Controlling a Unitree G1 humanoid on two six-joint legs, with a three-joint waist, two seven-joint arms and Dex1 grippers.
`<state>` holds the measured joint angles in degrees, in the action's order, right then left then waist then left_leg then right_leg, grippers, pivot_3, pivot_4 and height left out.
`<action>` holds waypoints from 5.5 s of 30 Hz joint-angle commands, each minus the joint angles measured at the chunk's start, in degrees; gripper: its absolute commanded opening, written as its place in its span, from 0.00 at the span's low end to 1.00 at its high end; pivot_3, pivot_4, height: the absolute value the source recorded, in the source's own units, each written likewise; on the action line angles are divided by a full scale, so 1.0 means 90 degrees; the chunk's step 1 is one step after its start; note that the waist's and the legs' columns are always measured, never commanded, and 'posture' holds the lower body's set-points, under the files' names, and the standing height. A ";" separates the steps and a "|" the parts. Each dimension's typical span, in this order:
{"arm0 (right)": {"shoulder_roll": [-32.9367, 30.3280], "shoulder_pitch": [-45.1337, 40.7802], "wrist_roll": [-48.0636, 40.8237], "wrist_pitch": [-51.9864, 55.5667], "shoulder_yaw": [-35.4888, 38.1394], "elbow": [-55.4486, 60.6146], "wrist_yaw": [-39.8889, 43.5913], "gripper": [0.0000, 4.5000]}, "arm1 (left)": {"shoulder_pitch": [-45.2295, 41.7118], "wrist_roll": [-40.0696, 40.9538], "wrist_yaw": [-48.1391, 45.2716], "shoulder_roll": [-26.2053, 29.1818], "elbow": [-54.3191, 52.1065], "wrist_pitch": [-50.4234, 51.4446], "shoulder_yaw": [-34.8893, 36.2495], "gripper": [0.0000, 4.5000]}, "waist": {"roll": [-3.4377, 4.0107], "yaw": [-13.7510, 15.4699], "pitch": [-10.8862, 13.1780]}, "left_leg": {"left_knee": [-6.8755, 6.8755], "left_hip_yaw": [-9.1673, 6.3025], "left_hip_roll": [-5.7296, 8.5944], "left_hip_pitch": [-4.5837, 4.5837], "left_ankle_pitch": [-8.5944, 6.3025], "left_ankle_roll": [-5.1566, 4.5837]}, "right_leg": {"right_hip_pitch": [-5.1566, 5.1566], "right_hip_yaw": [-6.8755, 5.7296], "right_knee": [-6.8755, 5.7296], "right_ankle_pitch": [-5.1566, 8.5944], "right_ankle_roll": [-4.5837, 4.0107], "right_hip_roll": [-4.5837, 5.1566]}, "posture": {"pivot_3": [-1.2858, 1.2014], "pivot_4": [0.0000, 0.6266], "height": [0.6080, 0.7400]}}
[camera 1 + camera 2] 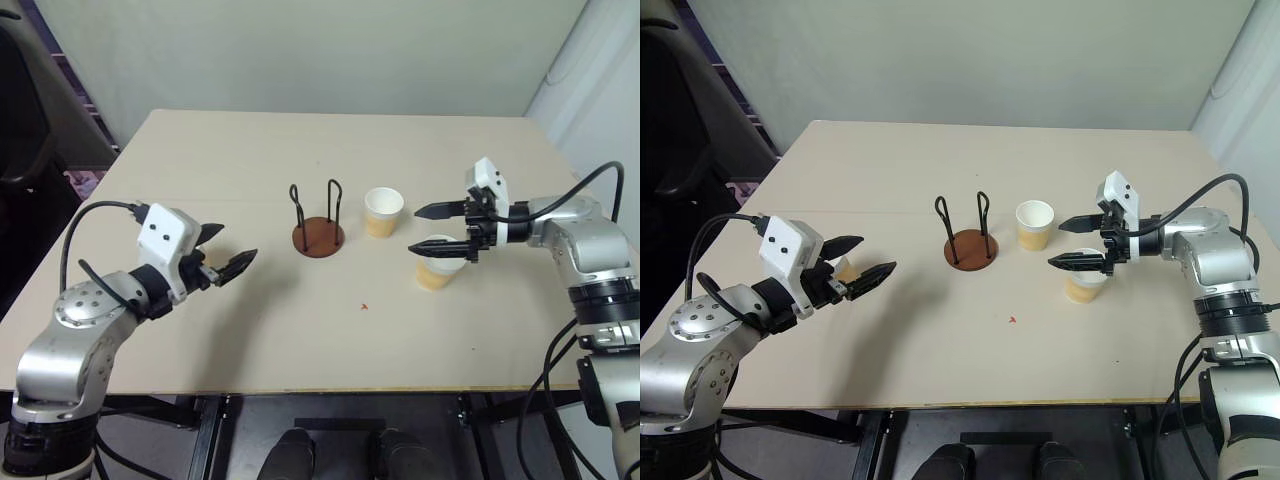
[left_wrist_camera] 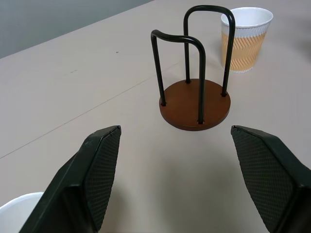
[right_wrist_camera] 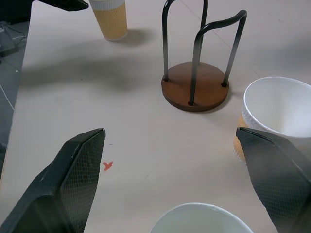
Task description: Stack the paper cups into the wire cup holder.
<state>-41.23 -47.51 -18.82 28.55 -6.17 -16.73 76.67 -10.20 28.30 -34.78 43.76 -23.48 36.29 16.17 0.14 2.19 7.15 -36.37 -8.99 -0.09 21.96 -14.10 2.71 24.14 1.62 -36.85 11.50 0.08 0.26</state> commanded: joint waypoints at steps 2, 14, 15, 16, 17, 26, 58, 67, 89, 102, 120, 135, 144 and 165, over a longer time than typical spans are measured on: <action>-0.0194 0.0070 -0.0121 0.0068 0.0234 0.0392 0.0016 1.00 | -0.0290 0.0004 -0.0072 0.0103 0.0055 -0.0069 0.0095 0.86 | 0.0000 0.0004 0.0000 | -0.0001 -0.0002 0.0000 0.0001 0.0000 0.0000 | 0.0000 -0.0001 0.0000 0.0000 0.0000 0.0000 | 0.52 0.24 1.00; -0.0285 0.0062 -0.0158 0.0228 0.0337 0.0606 -0.0174 1.00 | -0.1235 -0.0322 -0.0147 -0.0118 0.0594 -0.0282 -0.0582 0.86 | -0.0001 0.0012 0.0000 | -0.0004 -0.0001 0.0002 0.0001 0.0002 0.0004 | -0.0001 0.0001 -0.0001 -0.0004 0.0003 0.0002 | 0.52 0.24 1.00; -0.0335 0.0123 -0.0180 0.0265 0.0382 0.0678 -0.0202 1.00 | -0.1322 -0.0390 -0.0165 -0.0149 0.0712 -0.0332 -0.0683 0.86 | -0.0001 0.0011 0.0000 | -0.0005 0.0001 0.0003 0.0001 0.0002 0.0004 | -0.0001 0.0001 0.0000 -0.0005 0.0004 0.0002 | 0.52 0.24 1.00; -0.0374 0.0180 -0.0200 0.0300 0.0427 0.0737 -0.0232 1.00 | -0.1407 -0.0462 -0.0180 -0.0171 0.0836 -0.0384 -0.0764 0.86 | -0.0001 0.0012 0.0000 | -0.0004 0.0001 0.0002 0.0001 0.0002 0.0003 | -0.0001 0.0001 0.0000 -0.0005 0.0005 0.0002 | 0.52 0.24 1.00; -0.0402 0.0230 -0.0209 0.0333 0.0462 0.0789 -0.0267 1.00 | -0.1495 -0.0542 -0.0178 -0.0178 0.0966 -0.0428 -0.0826 0.86 | -0.0001 0.0013 0.0000 | -0.0002 0.0001 0.0001 0.0002 0.0002 0.0004 | -0.0001 0.0001 0.0002 -0.0005 0.0005 0.0001 | 0.52 0.24 1.00; -0.0580 0.0759 -0.0422 0.0650 0.0771 0.1422 -0.0630 1.00 | -0.2332 -0.1009 -0.0245 -0.0833 0.2039 -0.0853 -0.1570 0.86 | -0.0007 0.0044 0.0004 | -0.0014 0.0008 0.0003 0.0010 0.0006 0.0011 | -0.0002 0.0004 0.0008 -0.0011 0.0015 0.0003 | 0.52 0.24 1.00; -0.0976 0.1412 -0.0900 0.1098 0.1145 0.2373 -0.1140 1.00 | -0.2501 -0.1153 -0.1618 -0.1793 0.1884 -0.0757 -0.2561 0.00 | -0.0009 0.0076 0.0005 | -0.0084 0.0061 0.0012 0.0069 0.0012 0.0008 | -0.0018 0.0010 0.0092 -0.0042 0.0084 -0.0002 | 0.52 0.24 1.00; -0.0928 0.1458 -0.0879 0.1099 0.1001 0.2422 -0.1104 1.00 | -0.1969 -0.0864 -0.1858 -0.1553 0.0952 -0.0146 -0.2848 0.00 | -0.0009 0.0074 0.0005 | -0.0090 0.0047 0.0010 0.0069 0.0002 -0.0017 | -0.0017 0.0010 0.0088 -0.0044 0.0084 0.0001 | 0.52 0.24 1.00; -0.1198 0.1417 -0.0353 0.0652 0.0434 0.2197 -0.0754 1.00 | -0.1487 -0.1105 -0.1173 -0.1585 0.0524 0.0268 -0.3174 0.34 | -0.0009 0.0073 0.0005 | -0.0095 0.0029 0.0009 0.0047 -0.0012 -0.0059 | -0.0029 0.0020 0.0080 -0.0054 0.0083 0.0004 | 0.52 0.24 1.00; -0.1392 0.1041 0.0260 0.0184 -0.0181 0.1941 -0.0241 1.00 | -0.1109 -0.1044 -0.1106 -0.1248 0.0256 0.0116 -0.2880 0.91 | -0.0009 0.0073 0.0005 | -0.0091 0.0027 0.0010 0.0047 -0.0011 -0.0057 | -0.0029 0.0019 0.0083 -0.0053 0.0081 0.0003 | 0.52 0.24 1.00; -0.1361 0.0809 0.1274 -0.0421 -0.0877 0.1511 0.0064 0.79 | -0.0599 0.0178 -0.1697 -0.0280 -0.0584 0.0204 -0.1243 0.92 | -0.0008 0.0062 0.0005 | -0.0087 0.0021 0.0007 0.0040 -0.0015 -0.0062 | -0.0028 0.0020 0.0079 -0.0052 0.0078 0.0002 | 0.52 0.24 1.00; -0.1246 0.0674 0.1227 -0.0487 -0.0824 0.1520 0.0308 0.01 | -0.0604 0.0265 -0.1469 -0.0021 -0.0551 0.0167 -0.1126 0.92 | -0.0008 0.0061 0.0005 | -0.0079 0.0013 0.0004 0.0041 -0.0020 -0.0060 | -0.0026 0.0015 0.0081 -0.0047 0.0067 0.0004 | 0.52 0.24 1.00; -0.1289 -0.0508 -0.0113 0.0178 0.0267 0.2101 0.0593 0.01 | -0.0666 0.0282 -0.1571 0.0180 -0.0422 0.0094 -0.0953 0.92 | -0.0001 0.0054 0.0009 | -0.0072 0.0015 0.0005 0.0044 -0.0021 -0.0052 | -0.0018 0.0016 0.0080 -0.0032 0.0041 0.0000 | 0.52 0.24 1.00; -0.0852 -0.0456 -0.0422 0.0411 -0.0662 0.3143 0.0721 0.09 | -0.0524 0.0312 -0.1330 0.0147 -0.0630 0.0211 -0.0989 0.92 | -0.0003 0.0053 0.0008 | -0.0070 0.0002 0.0004 0.0048 -0.0008 -0.0020 | -0.0017 0.0005 0.0079 -0.0015 0.0013 0.0000 | 0.52 0.24 1.00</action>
<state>-48.99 -51.60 -23.20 32.85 -11.81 9.98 83.13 -14.80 30.27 -47.16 44.72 -27.10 38.04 5.96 0.11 2.67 7.22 -37.00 -8.98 -0.06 22.39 -14.17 2.53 23.99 1.67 -36.14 11.37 0.20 0.26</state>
